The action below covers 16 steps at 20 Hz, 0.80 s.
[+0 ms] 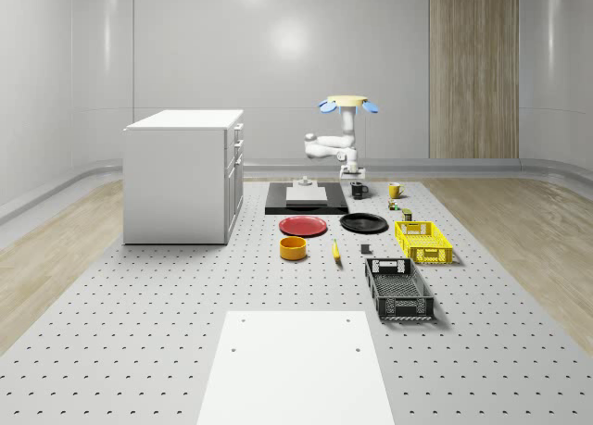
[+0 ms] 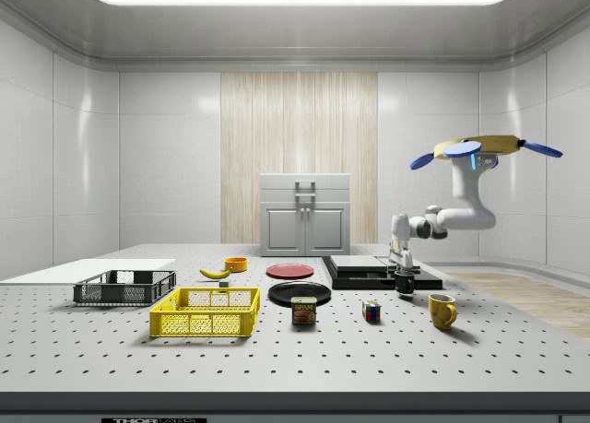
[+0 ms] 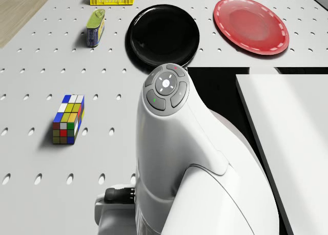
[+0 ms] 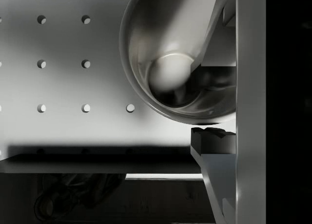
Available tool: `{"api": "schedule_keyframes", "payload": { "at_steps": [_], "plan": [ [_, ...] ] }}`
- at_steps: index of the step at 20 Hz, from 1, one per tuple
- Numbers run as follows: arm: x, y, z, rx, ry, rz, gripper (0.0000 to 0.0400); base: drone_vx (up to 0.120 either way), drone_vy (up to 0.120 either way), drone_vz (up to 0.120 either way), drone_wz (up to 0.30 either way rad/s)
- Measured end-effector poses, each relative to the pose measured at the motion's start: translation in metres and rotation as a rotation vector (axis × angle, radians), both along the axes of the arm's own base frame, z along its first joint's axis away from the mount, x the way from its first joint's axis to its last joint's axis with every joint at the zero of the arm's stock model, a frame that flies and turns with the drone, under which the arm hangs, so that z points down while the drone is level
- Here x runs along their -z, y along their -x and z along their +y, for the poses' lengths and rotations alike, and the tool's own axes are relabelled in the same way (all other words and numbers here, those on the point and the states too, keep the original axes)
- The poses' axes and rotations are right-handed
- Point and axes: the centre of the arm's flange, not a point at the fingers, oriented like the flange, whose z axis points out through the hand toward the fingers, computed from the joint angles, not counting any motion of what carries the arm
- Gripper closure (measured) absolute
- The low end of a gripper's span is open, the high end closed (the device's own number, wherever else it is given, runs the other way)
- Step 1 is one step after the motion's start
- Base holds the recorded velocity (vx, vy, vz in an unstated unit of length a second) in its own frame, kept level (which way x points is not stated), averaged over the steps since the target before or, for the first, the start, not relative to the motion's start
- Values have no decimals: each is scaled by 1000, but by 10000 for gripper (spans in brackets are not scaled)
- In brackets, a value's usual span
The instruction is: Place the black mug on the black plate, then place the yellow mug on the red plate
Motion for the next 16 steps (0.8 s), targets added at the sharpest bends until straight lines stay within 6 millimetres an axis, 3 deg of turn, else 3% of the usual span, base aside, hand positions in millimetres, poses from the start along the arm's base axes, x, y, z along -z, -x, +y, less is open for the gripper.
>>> {"api": "schedule_keyframes", "payload": {
  "at_steps": [2, 7, 14, 16],
  "plan": [
    [6, 0, 0, 0, 0, 0, 290, 0, 0, 120, 0],
    [15, 0, 0, 0, 0, 0, 290, 112, 0, 112, 0],
    [19, 0, 0, 0, 0, 0, 290, 120, 0, 0, 0],
    [20, 0, 0, 0, 0, 0, 290, 120, -100, 0, 0]
  ]
}}
